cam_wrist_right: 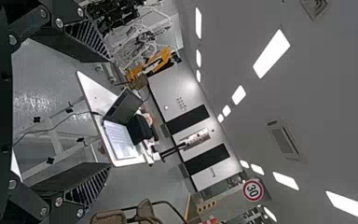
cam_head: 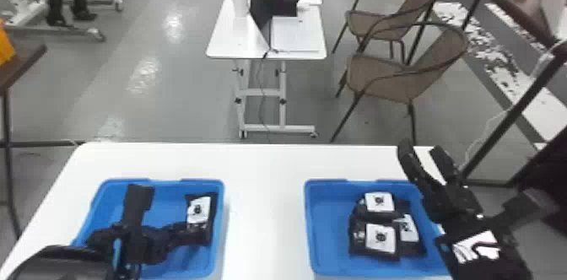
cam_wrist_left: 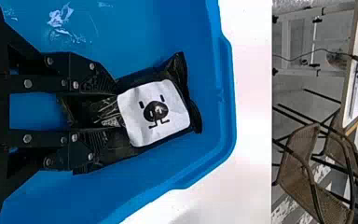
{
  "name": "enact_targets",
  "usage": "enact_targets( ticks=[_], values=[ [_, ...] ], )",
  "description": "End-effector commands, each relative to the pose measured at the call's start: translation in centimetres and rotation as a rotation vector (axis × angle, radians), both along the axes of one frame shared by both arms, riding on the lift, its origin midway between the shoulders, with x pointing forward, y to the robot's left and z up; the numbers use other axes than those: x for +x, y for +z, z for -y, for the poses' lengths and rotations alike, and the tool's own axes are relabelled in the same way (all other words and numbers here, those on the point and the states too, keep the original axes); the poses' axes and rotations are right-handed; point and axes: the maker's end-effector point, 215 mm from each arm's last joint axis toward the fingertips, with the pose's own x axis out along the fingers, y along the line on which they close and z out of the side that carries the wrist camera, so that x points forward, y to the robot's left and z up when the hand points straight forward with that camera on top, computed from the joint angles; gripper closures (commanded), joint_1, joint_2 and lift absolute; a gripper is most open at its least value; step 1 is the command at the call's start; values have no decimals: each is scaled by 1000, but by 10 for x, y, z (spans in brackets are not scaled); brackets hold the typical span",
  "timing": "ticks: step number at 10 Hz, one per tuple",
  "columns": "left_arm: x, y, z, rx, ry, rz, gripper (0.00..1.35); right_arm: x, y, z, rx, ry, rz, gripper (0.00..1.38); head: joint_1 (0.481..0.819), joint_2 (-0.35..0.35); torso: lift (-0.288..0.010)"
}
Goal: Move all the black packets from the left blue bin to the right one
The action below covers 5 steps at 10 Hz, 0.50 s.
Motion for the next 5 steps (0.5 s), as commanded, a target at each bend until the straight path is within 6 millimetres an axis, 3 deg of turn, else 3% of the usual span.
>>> enact_targets(
  ticks=[1, 3, 5],
  values=[
    [4, 6, -2, 14, -46, 8, 1098, -1, -3, 0, 8, 1, -5, 237, 695, -43, 0],
    [10, 22, 5, -15, -89, 47, 1098, -1, -3, -2, 11, 3, -4, 239, 695, -43, 0],
    [11, 69, 6, -58, -87, 138, 1098, 0, -3, -4, 17, 8, -4, 239, 695, -47, 0]
  ],
)
